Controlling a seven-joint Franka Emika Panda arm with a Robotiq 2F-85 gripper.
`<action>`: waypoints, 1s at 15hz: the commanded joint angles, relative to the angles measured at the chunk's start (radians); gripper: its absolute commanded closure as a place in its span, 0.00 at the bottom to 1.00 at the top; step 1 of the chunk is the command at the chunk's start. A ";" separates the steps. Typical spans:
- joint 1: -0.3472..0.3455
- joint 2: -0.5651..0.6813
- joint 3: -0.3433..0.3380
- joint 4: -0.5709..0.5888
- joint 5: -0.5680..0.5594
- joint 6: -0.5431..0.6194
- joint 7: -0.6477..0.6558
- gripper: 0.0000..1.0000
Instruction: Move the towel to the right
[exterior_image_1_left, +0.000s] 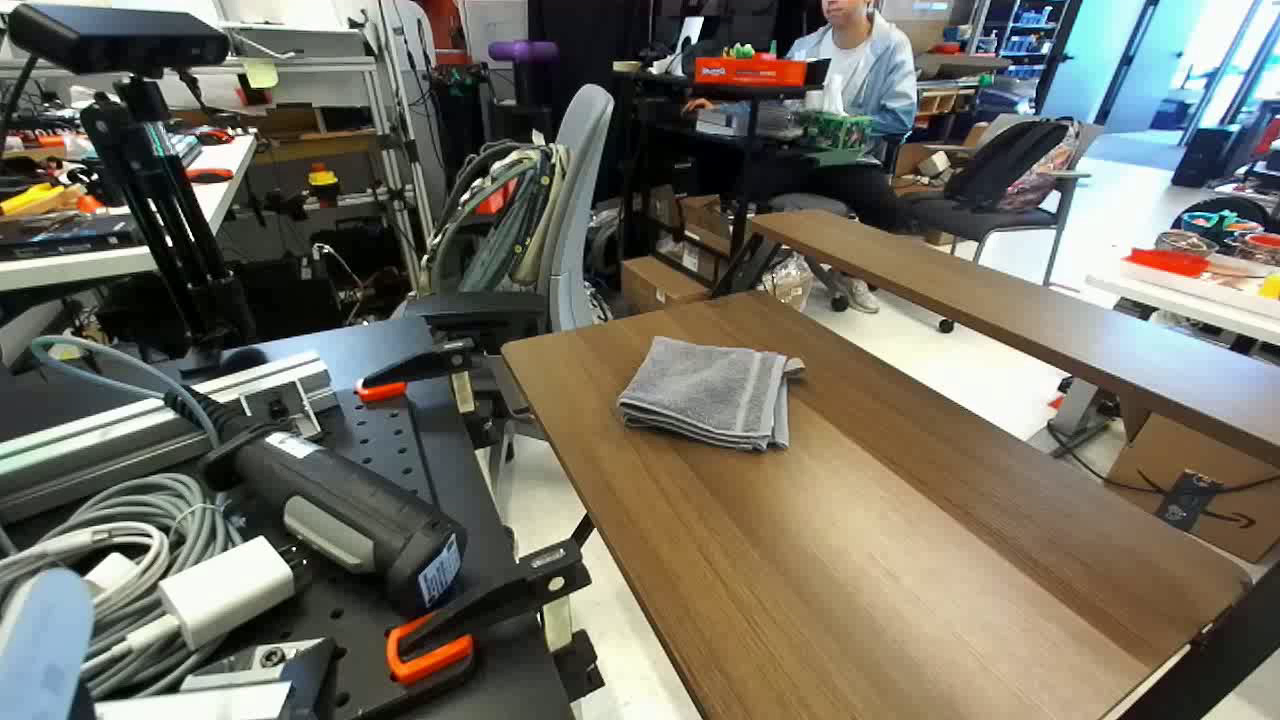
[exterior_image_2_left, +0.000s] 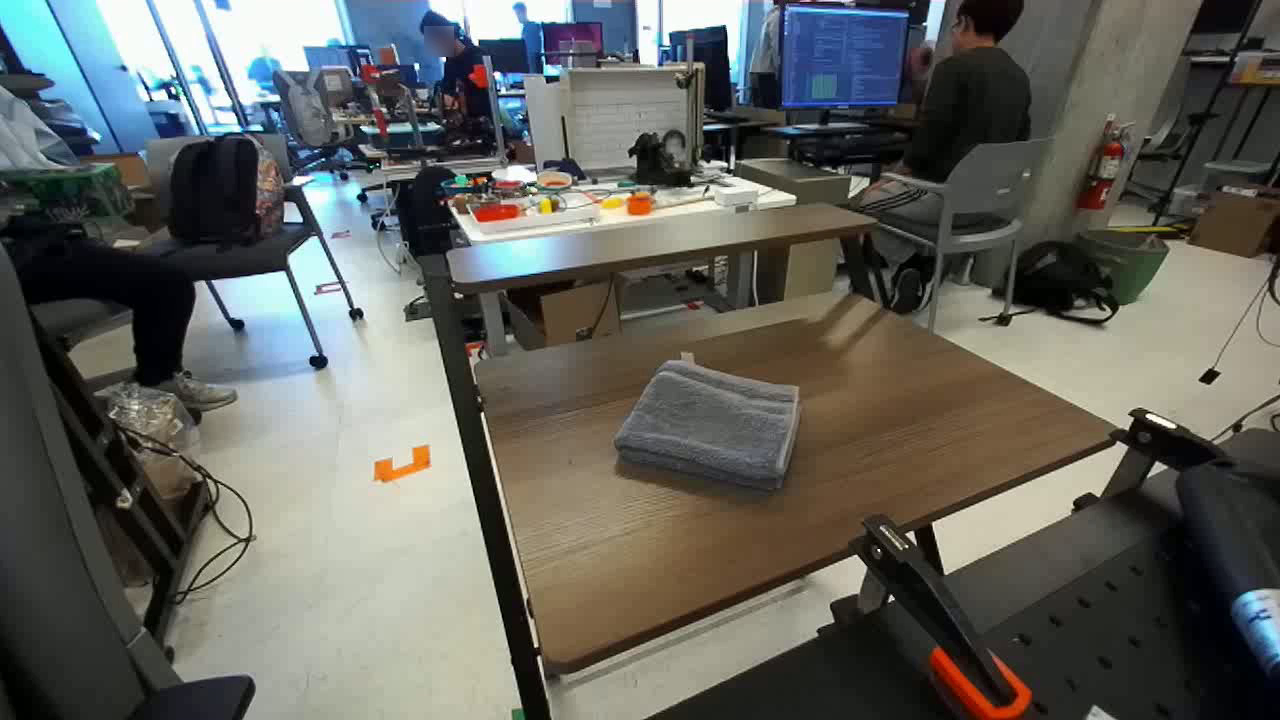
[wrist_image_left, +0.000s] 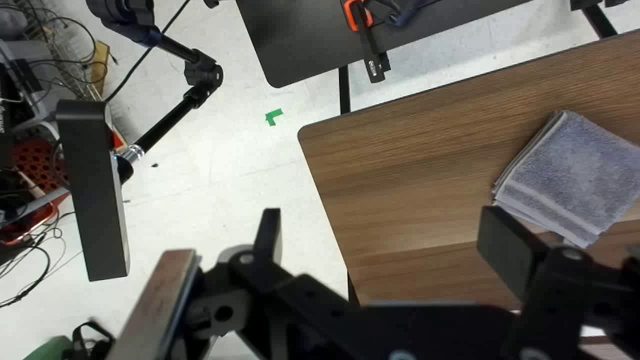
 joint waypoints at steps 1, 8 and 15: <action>0.020 0.002 -0.017 0.003 -0.010 -0.005 0.008 0.00; 0.020 0.002 -0.017 0.004 -0.010 -0.005 0.008 0.00; 0.046 0.116 0.009 0.021 0.011 0.103 0.075 0.00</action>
